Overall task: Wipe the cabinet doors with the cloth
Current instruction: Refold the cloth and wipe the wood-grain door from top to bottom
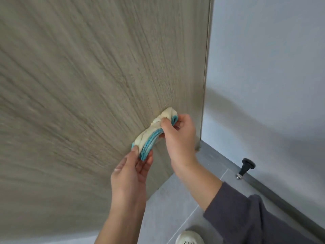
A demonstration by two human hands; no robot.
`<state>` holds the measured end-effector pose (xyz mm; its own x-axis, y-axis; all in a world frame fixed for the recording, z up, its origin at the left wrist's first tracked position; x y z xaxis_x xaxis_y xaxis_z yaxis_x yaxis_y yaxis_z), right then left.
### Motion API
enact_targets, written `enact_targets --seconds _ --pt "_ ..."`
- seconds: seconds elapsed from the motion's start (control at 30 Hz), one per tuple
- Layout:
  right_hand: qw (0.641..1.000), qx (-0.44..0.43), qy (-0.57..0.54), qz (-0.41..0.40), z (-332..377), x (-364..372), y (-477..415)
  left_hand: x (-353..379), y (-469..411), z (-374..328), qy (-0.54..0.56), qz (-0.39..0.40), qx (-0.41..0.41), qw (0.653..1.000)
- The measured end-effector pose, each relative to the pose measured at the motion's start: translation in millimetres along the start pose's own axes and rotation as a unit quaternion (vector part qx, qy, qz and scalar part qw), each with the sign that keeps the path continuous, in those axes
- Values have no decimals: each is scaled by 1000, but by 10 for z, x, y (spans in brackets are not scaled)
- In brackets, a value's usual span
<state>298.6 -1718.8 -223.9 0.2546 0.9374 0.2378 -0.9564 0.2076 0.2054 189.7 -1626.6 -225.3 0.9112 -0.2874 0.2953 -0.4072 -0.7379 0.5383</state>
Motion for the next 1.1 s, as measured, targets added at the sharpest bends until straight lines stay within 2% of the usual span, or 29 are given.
enact_targets --seconds 0.17,0.47,0.93,1.1 --pt "999 -28 -37 16 546 161 193 127 345 -518 16 26 43 999" --pt "997 -43 -52 32 1829 489 423 548 999 -1532 42 36 54 997" --pt "994 -97 -59 11 5281 1349 987 1749 2821 -4266 76 90 65 991" --pt "992 -108 -62 6 6290 1648 1292 1991 3442 -5180 75 92 79 990"
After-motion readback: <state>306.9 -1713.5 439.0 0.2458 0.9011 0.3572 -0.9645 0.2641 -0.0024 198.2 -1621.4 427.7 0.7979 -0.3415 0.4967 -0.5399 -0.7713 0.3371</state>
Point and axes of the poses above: each hand's wrist, its own y-axis away from the middle knuckle, its own x-axis out of the palm, z = x × y, the point moved 5 cm from there along -y, towards the middle knuckle, and after that the axes turned 13 degrees about -z, right-handed, at the moved point
